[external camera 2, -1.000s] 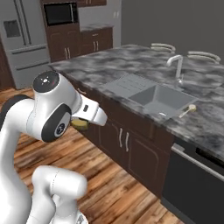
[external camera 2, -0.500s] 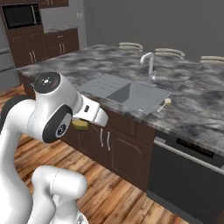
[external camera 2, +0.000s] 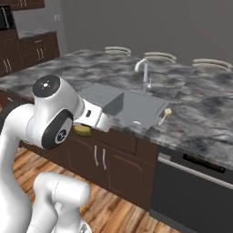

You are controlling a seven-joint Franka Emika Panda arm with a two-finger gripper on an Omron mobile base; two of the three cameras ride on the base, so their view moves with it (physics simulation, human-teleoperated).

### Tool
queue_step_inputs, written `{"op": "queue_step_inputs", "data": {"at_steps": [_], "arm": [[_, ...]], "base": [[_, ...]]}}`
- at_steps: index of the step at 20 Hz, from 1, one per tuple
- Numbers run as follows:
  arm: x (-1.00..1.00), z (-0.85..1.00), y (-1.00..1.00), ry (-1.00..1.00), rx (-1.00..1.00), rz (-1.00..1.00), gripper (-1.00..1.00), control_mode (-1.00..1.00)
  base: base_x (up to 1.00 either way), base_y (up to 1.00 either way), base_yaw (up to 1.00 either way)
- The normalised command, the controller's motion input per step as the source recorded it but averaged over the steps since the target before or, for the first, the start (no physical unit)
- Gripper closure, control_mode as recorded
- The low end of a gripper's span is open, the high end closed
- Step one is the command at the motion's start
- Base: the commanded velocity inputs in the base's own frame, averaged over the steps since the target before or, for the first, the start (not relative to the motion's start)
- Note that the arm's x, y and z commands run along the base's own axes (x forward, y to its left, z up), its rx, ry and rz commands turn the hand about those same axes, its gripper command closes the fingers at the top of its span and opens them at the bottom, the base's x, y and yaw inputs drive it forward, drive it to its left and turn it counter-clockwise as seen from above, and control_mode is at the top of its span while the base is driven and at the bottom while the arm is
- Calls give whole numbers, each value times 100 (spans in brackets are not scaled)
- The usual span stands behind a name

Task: Locate and retrieve the dish brush and sponge from the cabinet. Place them next to the sink.

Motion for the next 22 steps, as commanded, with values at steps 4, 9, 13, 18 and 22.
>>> {"op": "queue_step_inputs", "data": {"at_steps": [4,9,13,18,22], "arm": [[0,0,0,0,0,0,100,100],[0,0,0,0,0,0,100,100],[0,0,0,0,0,0,100,100],[0,0,0,0,0,0,100,100],[0,0,0,0,0,0,100,100]], "base": [[58,-10,-23],[35,-35,-21],[42,-31,-22],[48,-19,-23],[49,-3,-27]]}}
